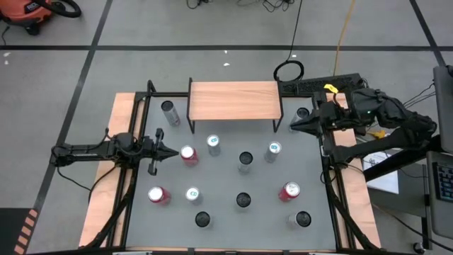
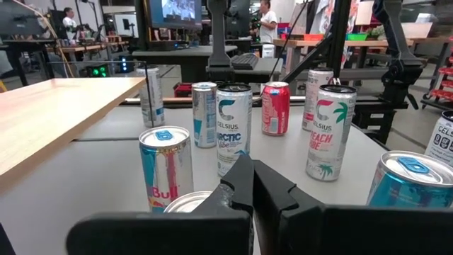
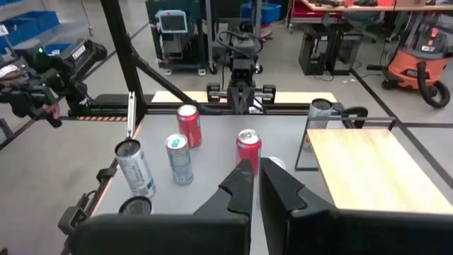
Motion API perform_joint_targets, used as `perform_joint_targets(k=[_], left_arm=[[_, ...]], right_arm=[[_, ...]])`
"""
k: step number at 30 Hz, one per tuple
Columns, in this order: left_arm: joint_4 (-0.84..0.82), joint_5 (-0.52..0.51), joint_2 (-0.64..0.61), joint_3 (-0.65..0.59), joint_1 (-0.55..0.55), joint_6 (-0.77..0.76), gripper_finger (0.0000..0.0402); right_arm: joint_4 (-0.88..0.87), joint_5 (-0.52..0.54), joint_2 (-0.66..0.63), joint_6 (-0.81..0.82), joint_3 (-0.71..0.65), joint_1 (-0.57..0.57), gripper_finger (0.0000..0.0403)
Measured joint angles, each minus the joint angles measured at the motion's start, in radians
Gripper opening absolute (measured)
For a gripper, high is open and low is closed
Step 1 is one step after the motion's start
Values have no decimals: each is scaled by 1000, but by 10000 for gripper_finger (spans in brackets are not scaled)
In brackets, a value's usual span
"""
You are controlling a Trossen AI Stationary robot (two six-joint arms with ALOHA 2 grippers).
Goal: Place canned beverage on shelf
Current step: Put the bottom right red soda can on the shelf
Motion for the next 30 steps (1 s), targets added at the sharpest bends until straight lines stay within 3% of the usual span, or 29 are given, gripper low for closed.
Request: perform_joint_targets(k=[6,11,18,30], left_arm=[[1,0,0,0,0,-2,0],[32,-38,1,4,0,-130,0],[13,-41,45,111,0,-135,0],[-214,-47,317,541,0,-134,0]], right_arm=[[-34,0,1,-1,0,0,0],[-45,0,2,-6,0,0,0],[-76,1,14,37,0,0,0],[-94,1,55,92,0,0,0]])
